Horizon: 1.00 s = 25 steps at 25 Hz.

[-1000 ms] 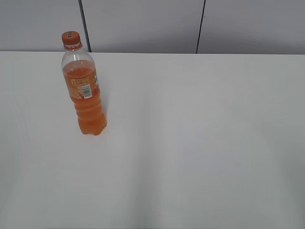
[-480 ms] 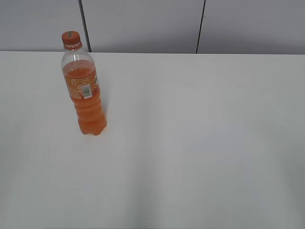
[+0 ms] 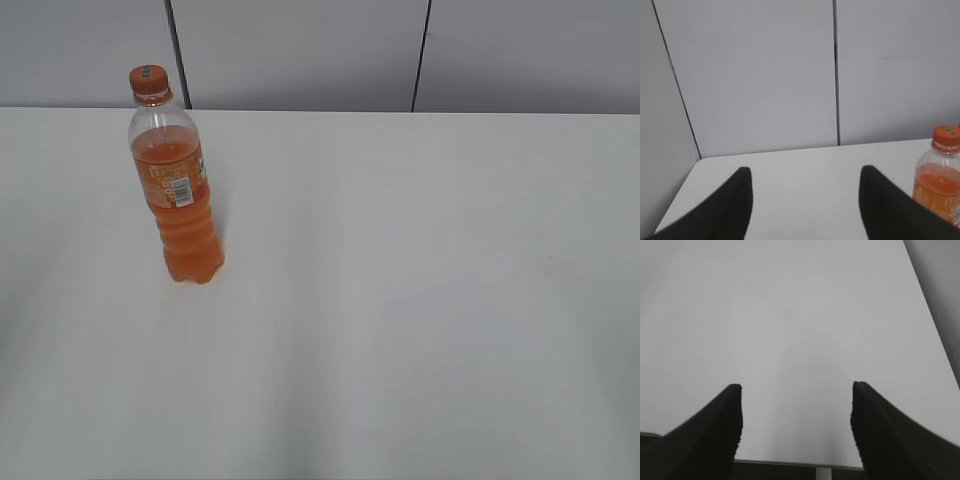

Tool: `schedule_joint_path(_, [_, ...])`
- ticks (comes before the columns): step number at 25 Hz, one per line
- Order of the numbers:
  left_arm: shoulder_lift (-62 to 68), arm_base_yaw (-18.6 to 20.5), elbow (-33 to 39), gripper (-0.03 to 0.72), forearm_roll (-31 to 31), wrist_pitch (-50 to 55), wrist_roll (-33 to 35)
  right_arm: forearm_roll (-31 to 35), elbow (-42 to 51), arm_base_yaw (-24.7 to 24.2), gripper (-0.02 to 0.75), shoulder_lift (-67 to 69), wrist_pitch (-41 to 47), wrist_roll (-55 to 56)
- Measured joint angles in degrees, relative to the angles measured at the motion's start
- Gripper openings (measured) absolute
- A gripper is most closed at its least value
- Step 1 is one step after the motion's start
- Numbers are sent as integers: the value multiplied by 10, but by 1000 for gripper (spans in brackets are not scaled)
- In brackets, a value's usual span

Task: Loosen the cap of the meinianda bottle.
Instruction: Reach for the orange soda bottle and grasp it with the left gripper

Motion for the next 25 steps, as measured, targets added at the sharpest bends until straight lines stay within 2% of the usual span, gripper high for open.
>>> schedule_joint_path(9, [119, 0, 4, 418, 5, -100, 0, 0, 0, 0, 510, 0, 0, 0])
schedule_joint_path(14, [193, 0, 4, 421, 32, -121, 0, 0, 0, 0, 510, 0, 0, 0])
schedule_joint_path(17, [234, -1, 4, 471, 51, -131, 0, 0, 0, 0, 510, 0, 0, 0])
schedule_joint_path(21, [297, -8, 4, 629, 60, -143, 0, 0, 0, 0, 510, 0, 0, 0])
schedule_joint_path(25, [340, -21, 4, 669, 107, -144, 0, 0, 0, 0, 510, 0, 0, 0])
